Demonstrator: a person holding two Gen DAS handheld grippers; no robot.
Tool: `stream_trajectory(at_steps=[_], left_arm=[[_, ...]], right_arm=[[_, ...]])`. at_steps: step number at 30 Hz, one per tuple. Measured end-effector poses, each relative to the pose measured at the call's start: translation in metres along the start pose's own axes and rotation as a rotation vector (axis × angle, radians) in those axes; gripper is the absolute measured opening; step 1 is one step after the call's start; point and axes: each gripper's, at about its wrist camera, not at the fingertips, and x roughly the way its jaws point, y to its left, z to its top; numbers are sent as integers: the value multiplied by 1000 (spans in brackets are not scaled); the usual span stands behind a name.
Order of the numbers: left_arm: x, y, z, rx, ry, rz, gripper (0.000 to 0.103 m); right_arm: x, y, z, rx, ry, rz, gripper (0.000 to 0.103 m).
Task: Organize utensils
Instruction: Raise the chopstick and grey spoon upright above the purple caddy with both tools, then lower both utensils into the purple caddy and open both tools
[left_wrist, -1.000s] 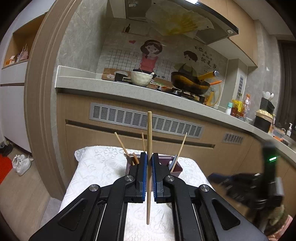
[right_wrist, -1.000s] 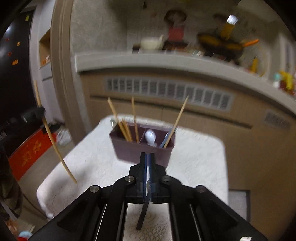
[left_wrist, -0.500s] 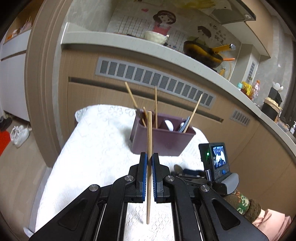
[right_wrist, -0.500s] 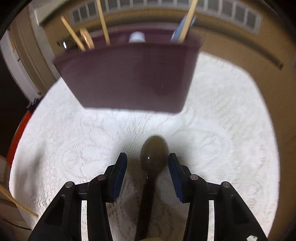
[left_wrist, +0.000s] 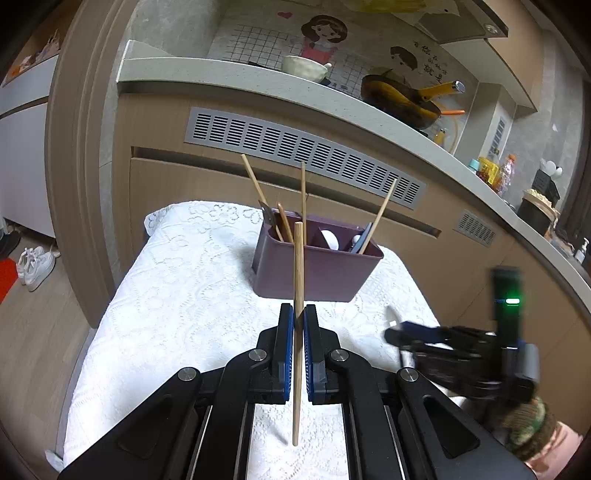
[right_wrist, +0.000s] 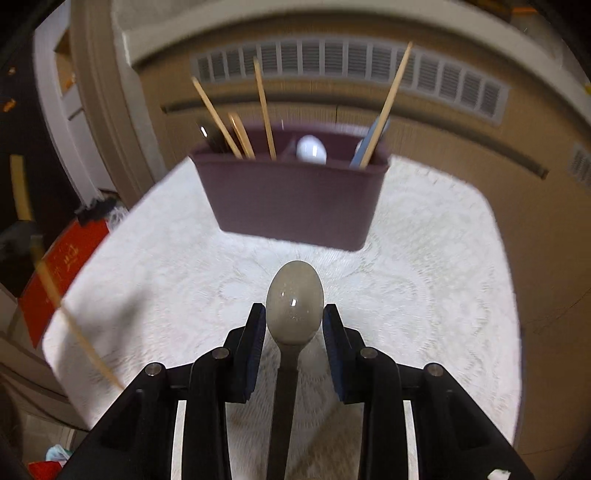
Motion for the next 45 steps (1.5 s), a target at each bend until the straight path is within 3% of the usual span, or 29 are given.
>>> stream_trajectory(at_steps=[6, 10, 14, 18, 23, 26, 32, 45], left_arm=[[-5, -9, 1, 14, -2, -10, 5], [-17, -21, 20, 26, -31, -54, 5], [-40, -46, 69, 119, -126, -95, 5], [-60, -70, 123, 204, -247, -107, 5], [-57, -91, 183, 266, -361, -85, 5], [-39, -96, 204, 275, -369, -76, 5], [17, -96, 221, 279, -321, -58, 5], [134, -59, 201, 205, -176, -53, 5]], right_arm=[[-61, -11, -3, 23, -114, 24, 29], [-89, -12, 3, 19, -178, 21, 29], [-128, -10, 35, -12, -303, 7, 29], [-177, -6, 88, -67, -481, -37, 29], [-205, -2, 148, -106, -662, -120, 29], [-197, -7, 178, -91, -698, -137, 29], [-154, -23, 209, -42, -685, -126, 29], [-33, -54, 217, 28, -534, -45, 30]])
